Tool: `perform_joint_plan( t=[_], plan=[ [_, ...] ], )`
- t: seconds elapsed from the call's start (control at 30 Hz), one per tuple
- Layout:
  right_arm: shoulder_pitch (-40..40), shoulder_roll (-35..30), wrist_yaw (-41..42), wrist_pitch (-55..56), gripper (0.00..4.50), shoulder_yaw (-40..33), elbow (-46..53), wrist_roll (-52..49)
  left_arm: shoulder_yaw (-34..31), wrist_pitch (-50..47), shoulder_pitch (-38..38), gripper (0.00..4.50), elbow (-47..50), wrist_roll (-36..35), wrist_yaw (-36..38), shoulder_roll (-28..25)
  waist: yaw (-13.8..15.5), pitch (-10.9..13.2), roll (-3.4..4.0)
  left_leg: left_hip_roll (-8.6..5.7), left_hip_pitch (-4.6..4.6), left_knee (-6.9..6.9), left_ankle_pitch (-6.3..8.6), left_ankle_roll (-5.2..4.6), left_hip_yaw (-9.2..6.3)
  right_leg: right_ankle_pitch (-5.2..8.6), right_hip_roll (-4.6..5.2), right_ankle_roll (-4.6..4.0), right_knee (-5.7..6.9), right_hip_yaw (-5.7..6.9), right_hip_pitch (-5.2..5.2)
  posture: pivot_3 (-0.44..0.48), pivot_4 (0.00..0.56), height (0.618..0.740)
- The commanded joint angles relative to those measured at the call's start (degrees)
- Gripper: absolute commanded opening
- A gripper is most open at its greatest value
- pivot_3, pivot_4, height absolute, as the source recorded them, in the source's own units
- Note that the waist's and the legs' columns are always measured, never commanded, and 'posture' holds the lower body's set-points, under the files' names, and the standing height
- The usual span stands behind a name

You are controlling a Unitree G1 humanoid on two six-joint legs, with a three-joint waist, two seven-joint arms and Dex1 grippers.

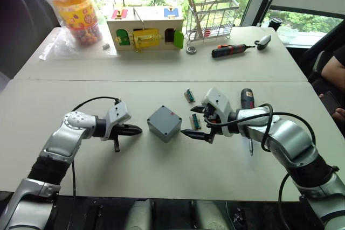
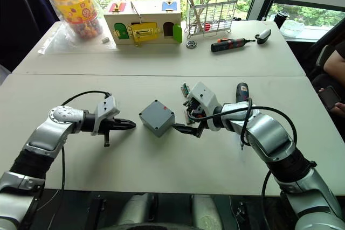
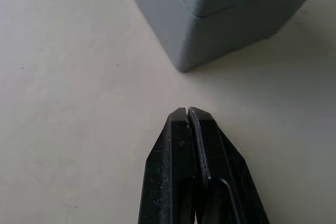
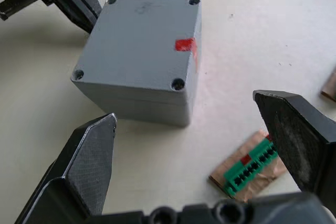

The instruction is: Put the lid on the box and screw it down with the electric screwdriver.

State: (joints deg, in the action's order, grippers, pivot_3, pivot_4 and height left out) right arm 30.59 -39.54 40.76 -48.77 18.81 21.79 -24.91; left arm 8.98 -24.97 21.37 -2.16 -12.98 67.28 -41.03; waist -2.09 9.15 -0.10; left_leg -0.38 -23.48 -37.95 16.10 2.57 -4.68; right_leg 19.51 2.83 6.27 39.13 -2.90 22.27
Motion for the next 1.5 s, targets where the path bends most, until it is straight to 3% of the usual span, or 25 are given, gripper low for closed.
perform_joint_plan(
  t=[0.03, 0.33, 0.83, 1.5],
  plan=[
    [1.32, 2.2, 2.68, 4.19, 4.48, 1.34, -1.34, 1.67, -0.68, -1.98, 0.41, 0.0, 3.04, -1.03, -2.6, 1.76, 0.08, 0.0, 0.0, -0.01, 0.0, -0.02, 0.0, 0.0, 0.0, 0.0, 0.01, 0.0, 0.0, 0.0, 0.0, 0.0, 0.15, 0.74],
    [-0.75, 3.15, 7.65, 5.65, 4.48, 4.17, -1.26, 4.02, 0.54, 0.73, 4.62, 0.0, -1.47, 0.58, -4.87, 5.97, -0.2, -0.01, -0.01, -0.02, 0.0, -0.03, 0.0, 0.0, -0.02, 0.0, -0.03, 0.0, 0.02, 0.0, 0.02, 0.0, 0.15, 0.74],
    [-3.58, 5.09, 5.27, 0.35, 4.48, 0.83, 2.71, 2.93, 1.18, 5.42, 9.18, 0.0, -8.94, 1.85, -4.59, 7.53, -0.32, -0.01, -0.01, -0.02, 0.0, -0.03, -0.01, 0.01, -0.02, 0.0, -0.03, 0.0, 0.03, 0.01, 0.03, 0.0, 0.15, 0.74],
    [-4.38, 5.1, 3.67, -2.75, 4.48, -0.21, 5.1, 2.44, 0.88, 7.46, 11.56, 0.0, -11.61, 3.02, -6.1, 10.08, -0.31, -0.01, -0.01, -0.04, 0.0, -0.03, -0.01, 0.01, -0.02, 0.0, -0.03, 0.0, 0.04, 0.01, 0.03, 0.0, 0.15, 0.74]
  ],
)
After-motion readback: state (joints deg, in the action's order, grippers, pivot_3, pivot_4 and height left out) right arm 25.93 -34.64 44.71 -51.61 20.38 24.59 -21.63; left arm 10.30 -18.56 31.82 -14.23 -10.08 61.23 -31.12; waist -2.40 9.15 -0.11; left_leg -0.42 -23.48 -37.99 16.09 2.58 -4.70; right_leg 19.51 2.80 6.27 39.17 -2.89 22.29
